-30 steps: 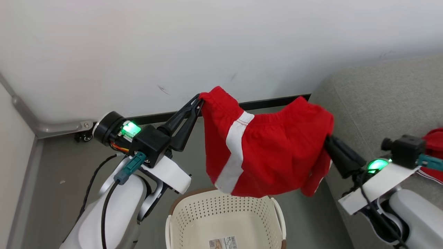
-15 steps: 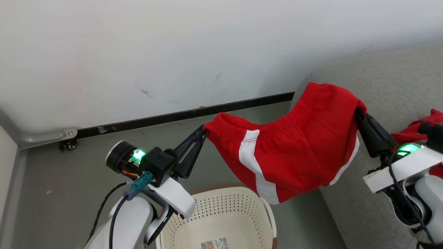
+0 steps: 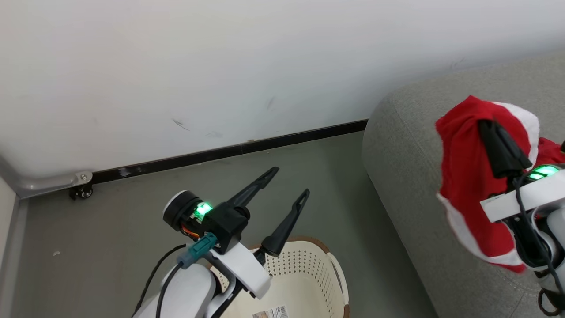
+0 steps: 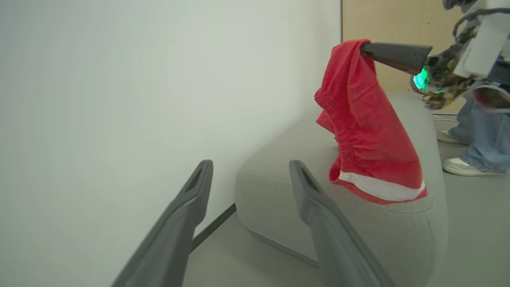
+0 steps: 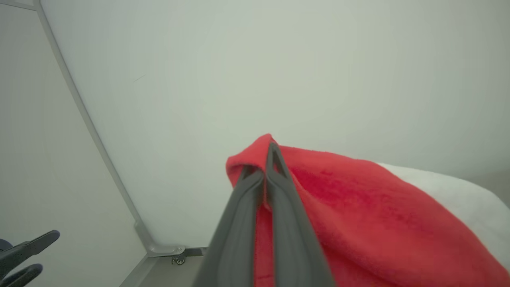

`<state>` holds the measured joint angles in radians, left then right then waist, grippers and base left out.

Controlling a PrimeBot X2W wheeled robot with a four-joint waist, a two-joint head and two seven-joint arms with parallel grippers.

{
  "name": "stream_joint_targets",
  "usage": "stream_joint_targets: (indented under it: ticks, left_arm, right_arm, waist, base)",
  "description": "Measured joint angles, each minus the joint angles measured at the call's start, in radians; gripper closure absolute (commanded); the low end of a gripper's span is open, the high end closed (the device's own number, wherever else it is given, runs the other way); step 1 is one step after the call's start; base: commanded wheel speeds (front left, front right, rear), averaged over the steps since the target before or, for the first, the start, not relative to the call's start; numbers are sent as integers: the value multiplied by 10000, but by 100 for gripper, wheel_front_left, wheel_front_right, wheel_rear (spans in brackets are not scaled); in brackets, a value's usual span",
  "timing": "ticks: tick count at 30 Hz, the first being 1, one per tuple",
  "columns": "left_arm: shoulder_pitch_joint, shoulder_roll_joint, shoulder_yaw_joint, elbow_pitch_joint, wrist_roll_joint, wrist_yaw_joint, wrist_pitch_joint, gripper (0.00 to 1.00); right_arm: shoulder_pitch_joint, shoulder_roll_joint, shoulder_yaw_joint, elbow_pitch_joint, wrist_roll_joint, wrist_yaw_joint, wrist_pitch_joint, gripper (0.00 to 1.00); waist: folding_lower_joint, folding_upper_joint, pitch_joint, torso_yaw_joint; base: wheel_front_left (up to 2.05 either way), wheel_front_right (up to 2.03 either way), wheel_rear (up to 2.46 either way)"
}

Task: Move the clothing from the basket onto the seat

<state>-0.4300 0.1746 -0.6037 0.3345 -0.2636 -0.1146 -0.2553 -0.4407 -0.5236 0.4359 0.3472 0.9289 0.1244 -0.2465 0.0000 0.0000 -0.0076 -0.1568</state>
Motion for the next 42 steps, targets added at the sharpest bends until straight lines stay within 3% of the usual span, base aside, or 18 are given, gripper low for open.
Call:
stream_joint_targets:
  ticks: [16,42]
  left_arm:
    - [476,-173,-723,-583,-311,-88,0,0]
    - [797,-130,-1204,-840,-514,-90,0,0]
  right_arm:
    - [176,-190,-1737,111,-366,0,-13,100]
    - [1346,-165,-2729,-591,-744,0,-15,100]
  waist:
    - [0,0,-164,-439]
    - [0,0,-83,-1767]
  base:
    - [0,0,0]
    - [0,0,0]
